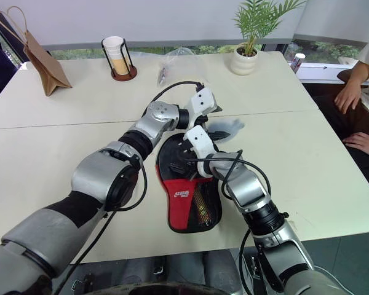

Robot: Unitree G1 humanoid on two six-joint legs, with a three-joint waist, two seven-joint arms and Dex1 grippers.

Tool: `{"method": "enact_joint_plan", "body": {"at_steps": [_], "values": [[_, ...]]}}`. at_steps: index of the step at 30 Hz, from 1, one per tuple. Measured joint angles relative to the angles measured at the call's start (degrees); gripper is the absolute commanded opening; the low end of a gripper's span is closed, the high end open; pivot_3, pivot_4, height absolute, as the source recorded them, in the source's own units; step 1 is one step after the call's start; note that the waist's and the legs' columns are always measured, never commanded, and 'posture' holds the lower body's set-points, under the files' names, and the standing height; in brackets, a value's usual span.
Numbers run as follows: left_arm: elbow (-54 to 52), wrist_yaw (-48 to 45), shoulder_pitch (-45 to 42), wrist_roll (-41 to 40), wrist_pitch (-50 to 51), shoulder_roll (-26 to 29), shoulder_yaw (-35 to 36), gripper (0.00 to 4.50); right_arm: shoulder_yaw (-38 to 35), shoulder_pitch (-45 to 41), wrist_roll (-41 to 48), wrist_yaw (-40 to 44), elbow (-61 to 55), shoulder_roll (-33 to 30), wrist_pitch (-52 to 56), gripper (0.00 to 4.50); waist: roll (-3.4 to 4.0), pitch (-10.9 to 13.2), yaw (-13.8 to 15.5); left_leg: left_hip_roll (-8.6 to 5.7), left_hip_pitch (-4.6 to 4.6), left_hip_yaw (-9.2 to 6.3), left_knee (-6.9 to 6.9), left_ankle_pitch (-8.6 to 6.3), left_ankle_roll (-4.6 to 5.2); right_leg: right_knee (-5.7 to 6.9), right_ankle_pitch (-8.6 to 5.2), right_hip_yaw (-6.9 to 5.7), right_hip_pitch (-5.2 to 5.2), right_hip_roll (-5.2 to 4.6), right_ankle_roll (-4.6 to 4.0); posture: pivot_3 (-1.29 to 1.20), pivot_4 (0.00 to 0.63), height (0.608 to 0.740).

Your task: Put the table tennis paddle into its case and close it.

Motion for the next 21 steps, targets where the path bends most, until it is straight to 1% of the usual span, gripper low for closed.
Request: {"method": "enact_joint_plan", "body": {"at_steps": [7, 10, 12, 14, 16, 19, 21], "values": [[0.3, -7.4, 0.6, -5.1, 7.6, 1.1, 3.9, 4.49, 1.1, -0.2, 1.1, 1.8, -1.9, -1.2, -0.1, 4.5, -0.08, 0.1, 0.3, -0.02, -0.2, -0.01, -0.03, 0.01, 0.0, 0.02, 0.0, 0.0, -0.18, 0.01, 0.0, 0.0, 0.15, 0.74], [-0.9, -8.9, 1.6, -7.1, 7.7, 2.8, 4.9, 4.49, 1.3, -0.2, 2.1, 2.4, -2.3, -1.8, -0.1, 4.5, -0.12, 0.2, 0.2, -0.03, -0.26, 0.01, -0.03, 0.01, 0.0, 0.02, 0.0, 0.02, -0.24, -0.01, 0.03, 0.0, 0.15, 0.74], [-4.0, -11.1, 1.8, -9.4, 6.4, 4.6, 6.3, 4.49, 0.5, 0.1, 3.3, 2.8, -2.4, -2.5, 0.3, 4.5, -0.13, 0.2, 0.3, -0.03, -0.33, -0.03, -0.03, 0.01, 0.0, 0.04, 0.0, 0.0, -0.29, 0.0, 0.03, 0.0, 0.15, 0.74], [-8.8, -13.1, 1.5, -11.8, 4.8, 8.8, 7.7, 4.49, -2.2, 0.3, 4.7, 3.2, -2.9, -4.9, 1.9, 4.5, -0.09, 0.2, 0.5, -0.03, -0.23, -0.02, -0.03, 0.01, 0.0, 0.03, 0.0, 0.01, -0.18, -0.02, 0.02, 0.0, 0.15, 0.74], [-11.3, -13.6, 1.6, -13.2, 4.2, 11.2, 8.4, 4.49, -4.3, 0.3, 5.6, 3.2, -3.1, -7.0, 3.8, 4.5, -0.1, 0.2, 0.9, -0.04, -0.16, -0.08, 0.01, 0.01, 0.0, -0.02, -0.03, -0.05, -0.04, -0.05, -0.04, 0.0, 0.15, 0.74], [-17.2, -15.5, 6.2, -14.4, 3.8, 12.7, 7.8, 4.49, -6.0, -0.7, 6.9, 3.5, -4.2, -9.7, 7.7, 4.5, -0.09, 0.2, 1.2, -0.14, -0.2, -0.07, 0.1, 0.01, 0.0, -0.04, -0.04, -0.06, 0.02, -0.21, -0.06, 0.0, 0.15, 0.74], [-20.0, -17.1, 11.0, -14.5, 4.1, 13.0, 6.1, 4.49, -7.6, -1.4, 8.0, 3.5, -4.9, -11.4, 10.6, 4.5, -0.09, 0.2, 0.9, -0.15, -0.4, -0.01, 0.22, 0.01, 0.0, -0.04, -0.04, -0.05, -0.1, -0.26, -0.05, 0.0, 0.15, 0.74]]}}
